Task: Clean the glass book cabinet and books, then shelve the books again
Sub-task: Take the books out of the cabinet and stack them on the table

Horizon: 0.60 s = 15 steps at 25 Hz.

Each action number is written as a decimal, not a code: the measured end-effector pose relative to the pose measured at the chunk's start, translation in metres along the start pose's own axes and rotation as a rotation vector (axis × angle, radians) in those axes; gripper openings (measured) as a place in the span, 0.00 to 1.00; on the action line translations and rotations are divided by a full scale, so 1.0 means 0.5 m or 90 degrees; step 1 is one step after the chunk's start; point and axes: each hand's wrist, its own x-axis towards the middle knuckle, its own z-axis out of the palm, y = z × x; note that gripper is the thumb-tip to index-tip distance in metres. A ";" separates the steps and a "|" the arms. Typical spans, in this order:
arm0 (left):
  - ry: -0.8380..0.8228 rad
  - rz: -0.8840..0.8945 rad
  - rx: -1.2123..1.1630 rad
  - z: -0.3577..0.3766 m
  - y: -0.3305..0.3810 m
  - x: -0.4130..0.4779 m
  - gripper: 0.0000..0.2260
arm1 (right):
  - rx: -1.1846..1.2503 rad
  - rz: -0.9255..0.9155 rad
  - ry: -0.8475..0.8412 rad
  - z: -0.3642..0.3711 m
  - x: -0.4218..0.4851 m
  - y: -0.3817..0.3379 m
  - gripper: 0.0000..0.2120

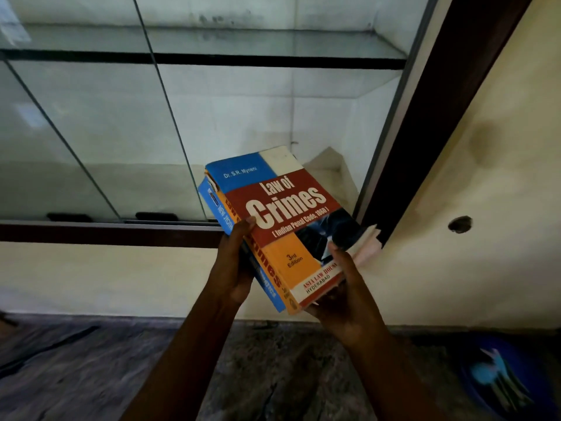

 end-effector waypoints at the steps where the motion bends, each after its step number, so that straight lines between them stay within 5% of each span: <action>1: -0.010 -0.010 -0.001 -0.001 -0.006 -0.021 0.38 | -0.004 -0.015 0.011 -0.010 -0.017 0.020 0.33; 4: -0.035 -0.033 -0.019 -0.016 -0.023 -0.094 0.40 | -0.009 -0.035 0.038 -0.023 -0.082 0.076 0.41; 8: -0.041 -0.035 -0.075 -0.087 -0.042 -0.215 0.35 | -0.049 -0.043 0.042 -0.003 -0.181 0.146 0.15; 10: -0.012 -0.043 -0.079 -0.153 -0.036 -0.299 0.38 | -0.096 -0.013 0.026 0.018 -0.222 0.218 0.12; 13: 0.101 -0.071 -0.042 -0.253 -0.017 -0.443 0.39 | -0.146 0.008 -0.022 0.056 -0.285 0.344 0.13; 15: 0.248 -0.066 -0.076 -0.322 -0.014 -0.536 0.28 | -0.236 0.038 -0.076 0.085 -0.311 0.423 0.16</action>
